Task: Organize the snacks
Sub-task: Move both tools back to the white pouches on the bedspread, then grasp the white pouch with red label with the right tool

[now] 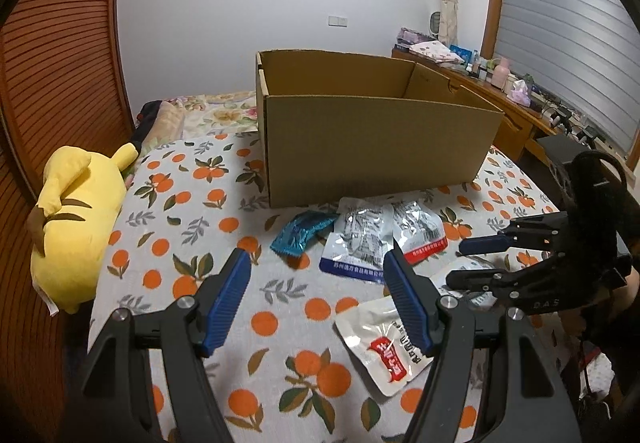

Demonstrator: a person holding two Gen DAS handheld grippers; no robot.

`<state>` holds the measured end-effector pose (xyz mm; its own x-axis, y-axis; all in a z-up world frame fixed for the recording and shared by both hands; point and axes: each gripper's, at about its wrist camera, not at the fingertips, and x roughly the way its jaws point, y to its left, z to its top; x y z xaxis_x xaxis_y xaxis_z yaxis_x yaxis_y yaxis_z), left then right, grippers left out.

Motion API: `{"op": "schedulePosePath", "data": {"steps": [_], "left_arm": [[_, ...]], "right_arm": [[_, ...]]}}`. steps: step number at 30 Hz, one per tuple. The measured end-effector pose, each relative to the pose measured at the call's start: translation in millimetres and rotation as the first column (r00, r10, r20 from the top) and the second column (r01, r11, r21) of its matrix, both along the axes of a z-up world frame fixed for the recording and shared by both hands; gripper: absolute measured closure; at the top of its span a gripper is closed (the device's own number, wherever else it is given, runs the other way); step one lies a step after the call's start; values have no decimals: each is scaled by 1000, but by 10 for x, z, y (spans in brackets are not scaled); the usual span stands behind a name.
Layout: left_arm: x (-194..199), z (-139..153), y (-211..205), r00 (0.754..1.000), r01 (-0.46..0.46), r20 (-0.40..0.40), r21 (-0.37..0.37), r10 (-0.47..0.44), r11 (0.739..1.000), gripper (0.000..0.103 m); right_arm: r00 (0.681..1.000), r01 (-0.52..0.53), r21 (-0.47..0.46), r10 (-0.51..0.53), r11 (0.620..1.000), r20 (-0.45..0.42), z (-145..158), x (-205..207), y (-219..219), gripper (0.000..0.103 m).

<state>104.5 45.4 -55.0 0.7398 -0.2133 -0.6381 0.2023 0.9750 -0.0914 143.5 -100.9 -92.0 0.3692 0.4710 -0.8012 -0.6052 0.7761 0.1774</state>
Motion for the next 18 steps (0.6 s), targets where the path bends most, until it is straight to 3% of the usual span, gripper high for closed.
{"op": "schedulePosePath", "data": {"steps": [9,18], "left_arm": [[-227,19,-42,1000,3,23,1,-3,1000,34],[-396,17,-47,1000,-1,31,3,1,1000,34]], "right_arm": [[1000,9,-1,-9,1000,16,52,-335,-82,50],[995,-88,-31,90,996,42,102,-625,105,39]]}}
